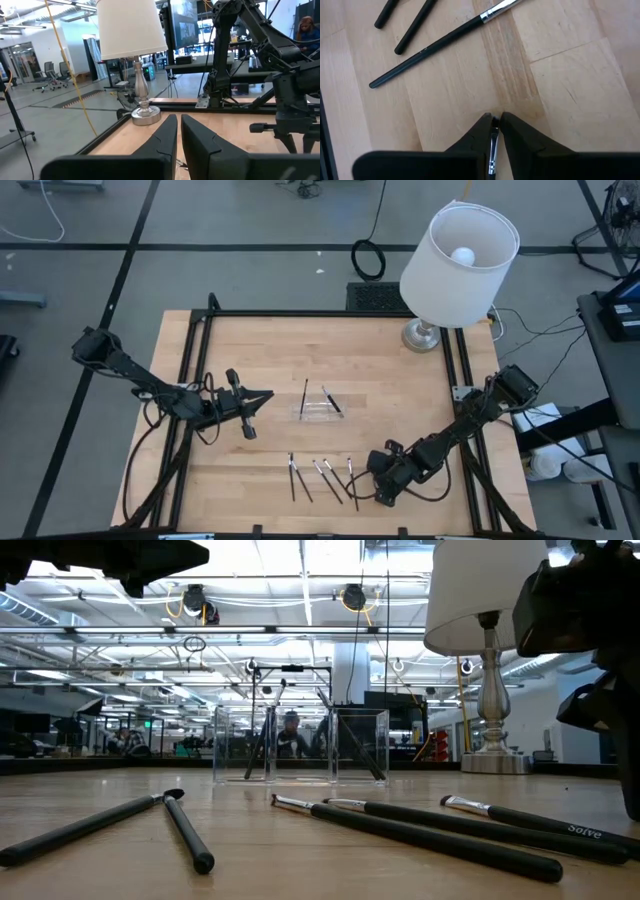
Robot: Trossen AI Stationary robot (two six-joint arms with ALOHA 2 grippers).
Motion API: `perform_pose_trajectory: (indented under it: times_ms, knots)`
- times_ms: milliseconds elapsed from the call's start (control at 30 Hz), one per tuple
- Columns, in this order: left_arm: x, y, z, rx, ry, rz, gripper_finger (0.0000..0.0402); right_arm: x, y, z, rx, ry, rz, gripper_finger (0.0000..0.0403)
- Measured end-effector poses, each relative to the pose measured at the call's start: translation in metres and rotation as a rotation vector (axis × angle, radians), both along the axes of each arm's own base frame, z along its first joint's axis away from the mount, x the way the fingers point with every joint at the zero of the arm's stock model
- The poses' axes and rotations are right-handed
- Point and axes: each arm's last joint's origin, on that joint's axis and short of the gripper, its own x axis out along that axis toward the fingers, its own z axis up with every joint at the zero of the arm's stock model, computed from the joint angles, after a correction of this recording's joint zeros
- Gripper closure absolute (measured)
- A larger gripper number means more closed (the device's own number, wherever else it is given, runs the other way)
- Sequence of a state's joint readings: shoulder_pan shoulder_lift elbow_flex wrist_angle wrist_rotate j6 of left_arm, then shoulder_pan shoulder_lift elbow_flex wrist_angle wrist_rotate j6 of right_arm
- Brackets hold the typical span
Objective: Put items in baskets/containers
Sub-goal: Put the eyeshadow brush in the transparent organizer
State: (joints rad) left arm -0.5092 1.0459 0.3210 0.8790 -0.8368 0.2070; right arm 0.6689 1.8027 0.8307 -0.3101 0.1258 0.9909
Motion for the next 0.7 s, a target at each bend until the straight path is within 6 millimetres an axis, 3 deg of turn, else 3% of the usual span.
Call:
perform_pose_trajectory:
  times_ms: [200, 467, 700]
  knots:
    - [0.0, 0.0, 0.0, 0.001, 0.0, 0.0, 0.0366, 0.001, -0.001, 0.0, 0.019, 0.011, -0.006, 0.0396]
    - [0.0, 0.0, 0.0, 0.0, 0.0, 0.0, 0.0366, 0.005, -0.006, 0.001, 0.04, 0.026, 0.009, 0.0401]
    - [0.0, 0.0, 0.0, 0.001, 0.0, 0.0, 0.0366, 0.01, -0.008, 0.019, 0.086, -0.064, 0.066, 0.0402]
